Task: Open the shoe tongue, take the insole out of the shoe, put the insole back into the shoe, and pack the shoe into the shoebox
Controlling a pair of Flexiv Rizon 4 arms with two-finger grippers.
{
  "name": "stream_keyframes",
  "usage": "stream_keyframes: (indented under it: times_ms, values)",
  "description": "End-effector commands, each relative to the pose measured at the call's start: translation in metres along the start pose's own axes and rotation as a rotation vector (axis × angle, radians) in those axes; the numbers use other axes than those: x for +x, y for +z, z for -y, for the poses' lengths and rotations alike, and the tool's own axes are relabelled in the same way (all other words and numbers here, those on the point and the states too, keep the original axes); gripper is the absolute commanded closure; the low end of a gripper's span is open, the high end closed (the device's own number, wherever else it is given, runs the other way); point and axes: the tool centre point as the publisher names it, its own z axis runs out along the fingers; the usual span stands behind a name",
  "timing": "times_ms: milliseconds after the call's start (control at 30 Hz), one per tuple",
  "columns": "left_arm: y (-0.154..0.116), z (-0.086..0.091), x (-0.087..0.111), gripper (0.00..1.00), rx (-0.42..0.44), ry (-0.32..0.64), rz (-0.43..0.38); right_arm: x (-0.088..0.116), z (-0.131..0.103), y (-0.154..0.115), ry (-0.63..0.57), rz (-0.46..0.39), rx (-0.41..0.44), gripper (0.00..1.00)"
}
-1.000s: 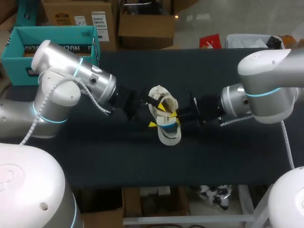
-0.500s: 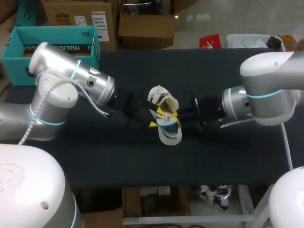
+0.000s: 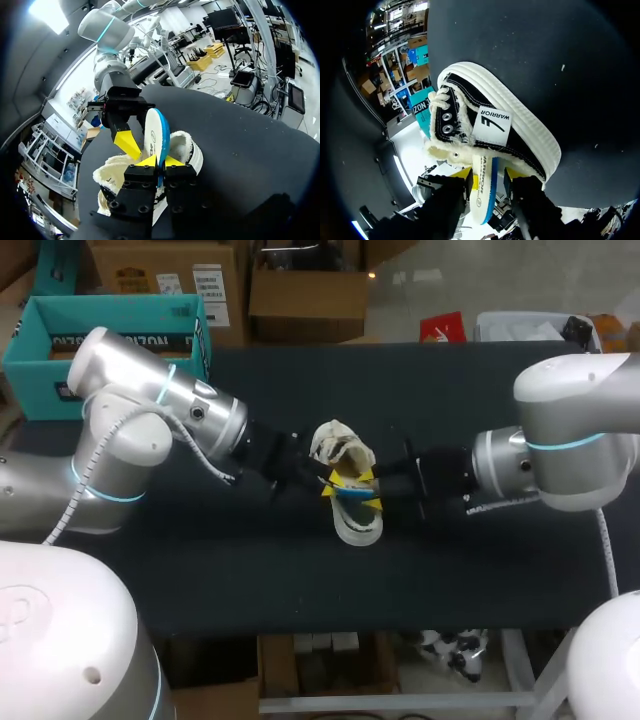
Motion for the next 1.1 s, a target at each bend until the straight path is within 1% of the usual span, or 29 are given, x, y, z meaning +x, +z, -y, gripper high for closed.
stream_keyframes:
  times_ms: [33, 67, 100, 133, 267, 500, 567, 733, 867, 900, 933, 967, 1000, 1033, 1100]
  values:
    - [0.007, 0.002, 0.001, 1.00, -0.007, 0.003, 0.006, -0.003, 0.024, -0.016, 0.004, 0.004, -0.064, 0.73]
    - [0.007, 0.003, 0.001, 1.00, -0.008, 0.005, 0.007, -0.003, 0.025, -0.016, 0.005, 0.005, -0.066, 0.81]
    - [0.008, 0.003, 0.000, 1.00, -0.010, 0.008, 0.008, -0.004, 0.026, -0.015, 0.005, 0.005, -0.067, 0.94]
    - [0.009, 0.003, 0.000, 1.00, -0.013, 0.011, 0.008, -0.004, 0.026, -0.014, 0.006, 0.006, -0.067, 1.00]
    - [0.012, 0.003, 0.000, 1.00, -0.021, 0.015, 0.009, -0.005, 0.026, -0.009, 0.001, 0.013, -0.068, 1.00]
    - [0.014, -0.002, 0.000, 1.00, -0.050, 0.006, 0.015, -0.004, 0.017, 0.000, -0.007, 0.016, -0.044, 1.00]
    - [0.015, -0.006, -0.001, 1.00, -0.072, -0.003, 0.021, -0.002, 0.013, 0.003, -0.015, 0.022, -0.043, 1.00]
    - [0.015, -0.018, -0.006, 1.00, -0.077, -0.045, 0.015, 0.000, 0.000, 0.012, -0.024, 0.048, -0.061, 1.00]
    - [0.015, -0.026, -0.010, 1.00, -0.064, -0.080, 0.008, 0.001, -0.008, 0.014, -0.027, 0.046, -0.062, 1.00]
    - [0.015, -0.026, -0.010, 0.96, -0.064, -0.082, 0.008, 0.000, -0.010, 0.015, -0.026, 0.048, -0.062, 1.00]
    - [0.014, -0.026, -0.010, 0.84, -0.063, -0.085, 0.004, 0.000, -0.012, 0.016, -0.024, 0.047, -0.061, 1.00]
    - [0.013, -0.026, -0.009, 0.66, -0.061, -0.086, 0.002, -0.001, -0.013, 0.016, -0.020, 0.048, -0.062, 1.00]
    - [0.011, -0.025, -0.008, 0.54, -0.056, -0.086, 0.001, -0.002, -0.013, 0.016, -0.017, 0.049, -0.064, 1.00]
    - [0.009, -0.023, -0.007, 0.46, -0.049, -0.084, 0.003, -0.002, -0.014, 0.015, -0.017, 0.049, -0.064, 1.00]
    - [0.004, -0.018, -0.006, 0.45, -0.028, -0.075, 0.009, -0.003, -0.013, 0.013, -0.014, 0.046, -0.068, 1.00]
